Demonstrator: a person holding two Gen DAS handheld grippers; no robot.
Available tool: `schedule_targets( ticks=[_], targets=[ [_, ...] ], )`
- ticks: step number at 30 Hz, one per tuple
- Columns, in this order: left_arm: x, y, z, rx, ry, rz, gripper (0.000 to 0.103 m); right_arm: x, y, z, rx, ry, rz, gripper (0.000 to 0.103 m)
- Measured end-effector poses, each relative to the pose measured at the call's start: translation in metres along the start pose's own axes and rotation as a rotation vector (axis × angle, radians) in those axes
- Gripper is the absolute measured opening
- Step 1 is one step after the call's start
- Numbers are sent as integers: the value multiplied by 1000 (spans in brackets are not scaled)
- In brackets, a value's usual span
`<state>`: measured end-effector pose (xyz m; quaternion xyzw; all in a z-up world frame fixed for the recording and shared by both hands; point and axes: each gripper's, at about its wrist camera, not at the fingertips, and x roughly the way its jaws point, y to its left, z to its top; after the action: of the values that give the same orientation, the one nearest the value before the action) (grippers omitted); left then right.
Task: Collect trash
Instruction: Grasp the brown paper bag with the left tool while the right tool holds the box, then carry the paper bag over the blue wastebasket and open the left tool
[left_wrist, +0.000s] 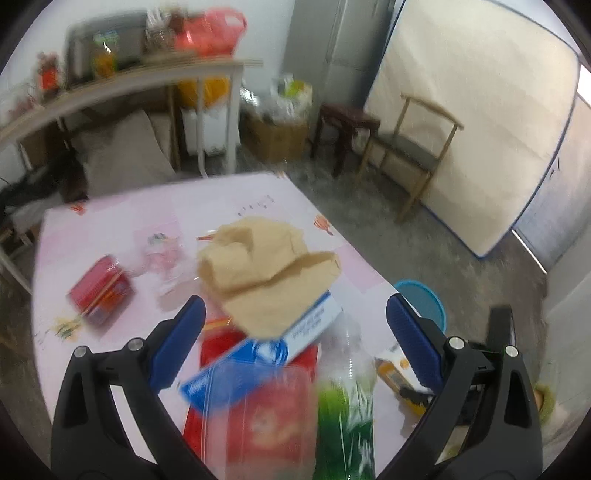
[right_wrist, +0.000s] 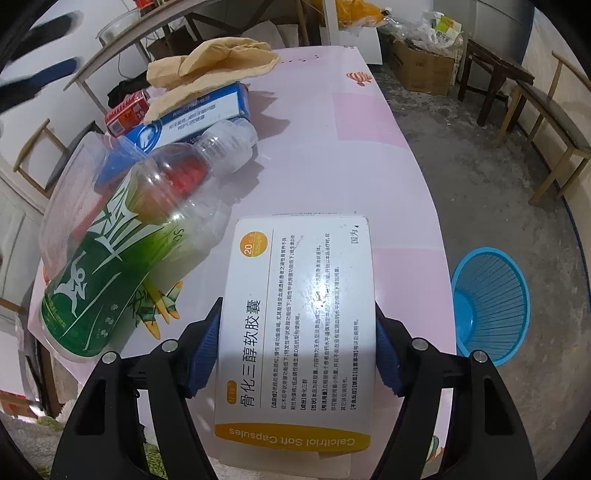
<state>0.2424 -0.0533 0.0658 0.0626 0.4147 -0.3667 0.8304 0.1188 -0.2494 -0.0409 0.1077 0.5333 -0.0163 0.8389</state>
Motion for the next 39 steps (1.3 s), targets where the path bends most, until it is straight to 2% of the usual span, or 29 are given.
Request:
schedule_targets(
  ticks=[3,6,7,8,9,10,11,13,14,16,18,21,25,30,36,39],
  targets=[
    [52,8,36,-5,119,18,94,0,-4,0,14,-7,17,70],
    [96,12,49,27,218,57,94,0,-6,0,24,-13,33,70],
    [107,14,51,28,248,81,91,0,-7,0,27,-13,38,70],
    [120,16,50,39,291,114,87,0,-7,0,28,-14,41,70],
    [129,16,50,51,319,134,74,0,-7,0,28,-15,45,70],
    [138,16,48,65,352,159,66,0,-8,0,29,-15,50,70],
    [143,16,45,72,373,177,64,0,-9,0,30,-15,54,70],
    [146,17,41,82,385,184,46,0,-10,0,31,-18,64,70],
    [145,18,39,83,385,186,42,0,-11,-1,33,-19,68,70],
    [142,20,40,80,380,198,25,0,-13,-1,37,-22,77,70],
    [138,22,40,88,370,207,14,1,-14,-1,39,-27,84,70],
    [128,23,38,103,354,224,4,0,-15,-2,46,-36,93,69],
    [105,26,43,103,297,254,2,-4,-19,-4,66,-50,107,69],
    [58,22,61,86,185,283,1,-11,-31,-5,113,-85,144,69],
    [-4,-20,85,84,38,178,1,-38,-56,-5,186,-186,192,69],
    [-21,-62,98,115,-12,81,1,-55,-78,-10,246,-250,189,69]
  ],
)
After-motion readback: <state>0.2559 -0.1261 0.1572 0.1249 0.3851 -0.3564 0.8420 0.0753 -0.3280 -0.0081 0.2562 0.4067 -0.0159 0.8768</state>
